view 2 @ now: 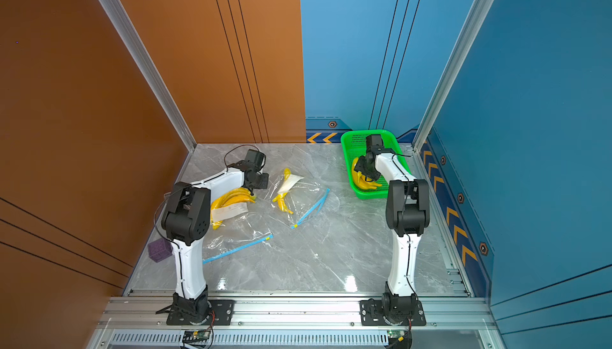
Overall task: Open the zip-top bag and take out the banana
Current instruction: Place the banana in the basket.
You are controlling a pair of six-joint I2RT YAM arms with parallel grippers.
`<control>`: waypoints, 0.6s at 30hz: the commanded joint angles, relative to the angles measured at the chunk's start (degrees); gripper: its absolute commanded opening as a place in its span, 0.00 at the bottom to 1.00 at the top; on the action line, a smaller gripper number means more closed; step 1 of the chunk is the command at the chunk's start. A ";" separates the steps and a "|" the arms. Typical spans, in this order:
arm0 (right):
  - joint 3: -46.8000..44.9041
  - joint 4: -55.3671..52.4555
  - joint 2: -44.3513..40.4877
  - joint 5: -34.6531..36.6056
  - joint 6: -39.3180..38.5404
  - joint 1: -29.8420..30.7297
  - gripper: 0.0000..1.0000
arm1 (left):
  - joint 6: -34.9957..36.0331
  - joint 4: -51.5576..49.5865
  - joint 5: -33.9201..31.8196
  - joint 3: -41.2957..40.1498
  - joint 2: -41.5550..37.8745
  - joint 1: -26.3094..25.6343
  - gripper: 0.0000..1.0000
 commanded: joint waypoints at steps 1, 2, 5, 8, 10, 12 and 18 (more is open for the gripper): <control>1.62 -4.09 0.50 3.95 0.59 -0.41 0.67 | 0.15 -1.14 -0.50 -0.92 -2.26 -0.09 0.00; 3.30 -4.15 1.18 4.04 0.56 -0.42 0.67 | 0.15 -1.14 -0.44 -0.96 -2.26 -0.08 0.00; 6.43 -5.11 3.53 4.87 0.43 -0.35 0.67 | 0.15 -1.14 -0.48 -0.96 -2.25 -0.10 0.00; 9.11 -6.67 5.73 6.23 0.72 -0.58 0.68 | 0.11 -1.18 -0.45 -1.11 -2.18 -0.15 0.00; 10.15 -6.89 6.40 7.26 1.52 -0.68 0.68 | 0.15 -1.14 -0.49 -1.12 -2.09 -0.18 0.00; 11.75 -7.44 7.38 7.97 1.95 -0.59 0.68 | 0.14 -1.18 -0.45 -1.09 -2.08 -0.16 0.00; 15.94 -10.03 10.31 8.97 1.25 0.17 0.60 | 0.24 -1.10 -0.46 -0.96 -2.26 -0.18 0.00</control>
